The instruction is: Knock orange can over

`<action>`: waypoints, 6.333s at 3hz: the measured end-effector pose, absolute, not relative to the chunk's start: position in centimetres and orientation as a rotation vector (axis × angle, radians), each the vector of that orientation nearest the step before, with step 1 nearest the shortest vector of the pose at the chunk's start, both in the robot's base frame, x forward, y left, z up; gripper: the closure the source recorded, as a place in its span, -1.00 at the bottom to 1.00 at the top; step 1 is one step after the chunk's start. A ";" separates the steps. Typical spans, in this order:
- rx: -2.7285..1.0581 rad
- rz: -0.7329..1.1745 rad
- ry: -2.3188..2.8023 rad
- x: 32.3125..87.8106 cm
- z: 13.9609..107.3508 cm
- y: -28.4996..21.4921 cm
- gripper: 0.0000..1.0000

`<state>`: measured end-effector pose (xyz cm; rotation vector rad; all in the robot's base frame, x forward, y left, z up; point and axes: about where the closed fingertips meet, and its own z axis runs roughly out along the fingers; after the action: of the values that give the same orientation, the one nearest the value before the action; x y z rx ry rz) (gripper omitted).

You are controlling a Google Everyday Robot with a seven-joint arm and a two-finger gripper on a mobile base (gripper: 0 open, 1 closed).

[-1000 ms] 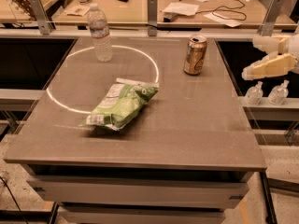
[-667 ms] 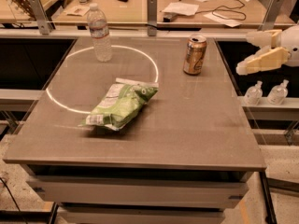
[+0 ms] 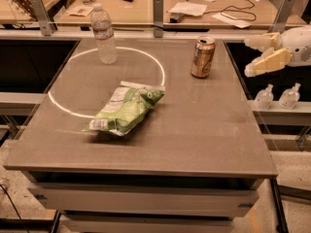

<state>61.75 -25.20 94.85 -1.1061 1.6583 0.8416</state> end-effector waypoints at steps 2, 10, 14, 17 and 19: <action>-1.169 0.886 1.521 64.6 92.6 -26.3 -1.00; -0.984 0.748 1.525 71.3 89.8 -17.8 -1.00; -1.135 0.859 1.417 72.1 89.1 -15.5 0.73; -1.510 0.534 1.020 66.0 94.0 -15.7 1.00; -1.792 0.241 0.895 64.4 93.0 -17.0 1.00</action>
Offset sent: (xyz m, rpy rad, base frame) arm 0.0483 -0.0353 -0.0305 0.0580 -0.1674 0.1264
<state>64.37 -16.99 93.02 -1.7918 0.8951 0.2414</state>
